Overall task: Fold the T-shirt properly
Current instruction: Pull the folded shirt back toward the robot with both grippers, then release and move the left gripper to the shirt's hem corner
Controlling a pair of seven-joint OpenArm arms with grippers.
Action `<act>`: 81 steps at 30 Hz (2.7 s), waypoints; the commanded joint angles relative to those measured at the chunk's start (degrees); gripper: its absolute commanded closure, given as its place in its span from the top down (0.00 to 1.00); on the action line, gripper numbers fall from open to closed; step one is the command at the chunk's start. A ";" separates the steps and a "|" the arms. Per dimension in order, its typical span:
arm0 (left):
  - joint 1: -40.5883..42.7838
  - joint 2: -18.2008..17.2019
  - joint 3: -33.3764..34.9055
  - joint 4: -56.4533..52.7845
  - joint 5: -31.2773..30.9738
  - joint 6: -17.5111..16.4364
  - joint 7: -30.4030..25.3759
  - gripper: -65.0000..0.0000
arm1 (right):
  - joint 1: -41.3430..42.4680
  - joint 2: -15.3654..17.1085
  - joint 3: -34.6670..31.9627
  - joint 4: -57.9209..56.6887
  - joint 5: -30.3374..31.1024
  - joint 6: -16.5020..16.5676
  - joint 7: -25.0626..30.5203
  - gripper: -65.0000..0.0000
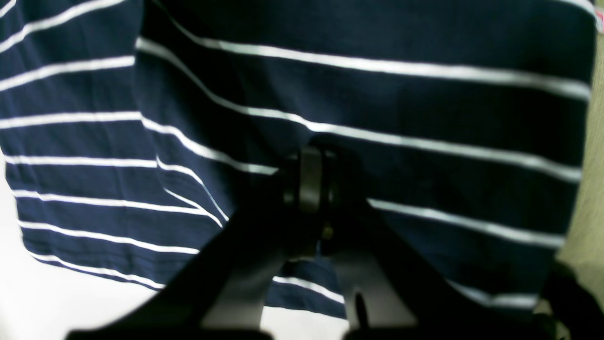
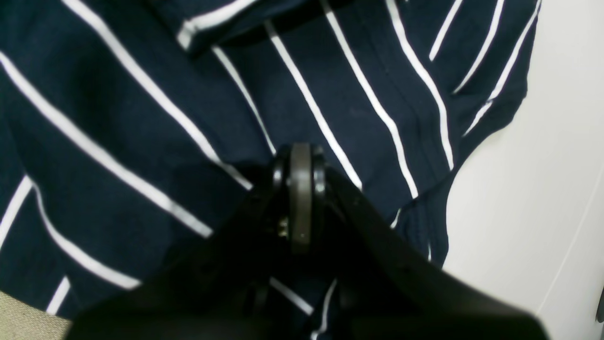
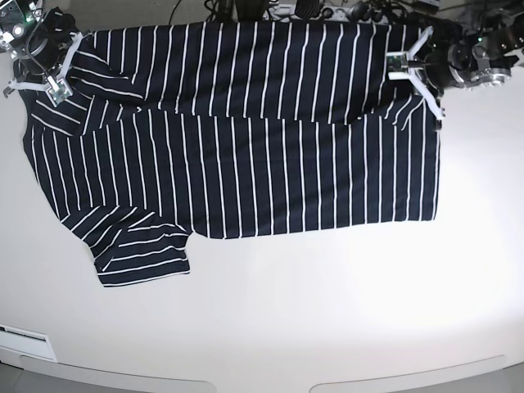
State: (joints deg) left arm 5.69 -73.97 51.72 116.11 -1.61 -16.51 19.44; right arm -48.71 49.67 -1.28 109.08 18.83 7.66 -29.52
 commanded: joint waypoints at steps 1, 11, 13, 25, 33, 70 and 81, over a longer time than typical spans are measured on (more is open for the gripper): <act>0.33 -1.51 0.22 -0.15 0.42 -0.50 1.97 0.00 | -2.36 -0.26 -1.16 -1.18 3.37 5.42 -8.02 0.00; 0.31 -1.75 0.22 -0.24 12.79 9.84 2.03 0.00 | -2.36 -0.28 0.31 -1.18 -1.25 -0.17 -8.28 0.00; 0.31 -1.73 0.22 -0.24 13.44 10.78 2.03 0.00 | -2.36 -0.28 0.33 -1.05 -1.11 -0.17 -8.26 0.00; 0.31 -1.73 0.22 0.15 16.63 27.69 3.23 0.00 | -2.21 -0.26 0.33 3.80 -10.27 -7.45 -9.70 0.06; 0.28 -1.70 0.22 0.15 20.96 39.23 3.54 0.00 | -1.90 -0.11 3.32 11.26 -10.40 -10.08 -8.92 0.18; -21.27 30.14 -39.76 -43.50 -55.28 -7.06 14.01 0.52 | -1.90 -0.31 20.72 17.07 -10.12 -12.15 -5.64 0.40; -21.31 31.15 -39.76 -48.17 -52.33 -1.73 12.35 0.52 | -1.88 -0.31 20.74 17.07 -10.12 -12.15 -5.22 0.40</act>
State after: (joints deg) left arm -14.70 -41.98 12.40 67.57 -53.84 -18.44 31.57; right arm -50.59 48.51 18.81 125.34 9.43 -3.66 -35.99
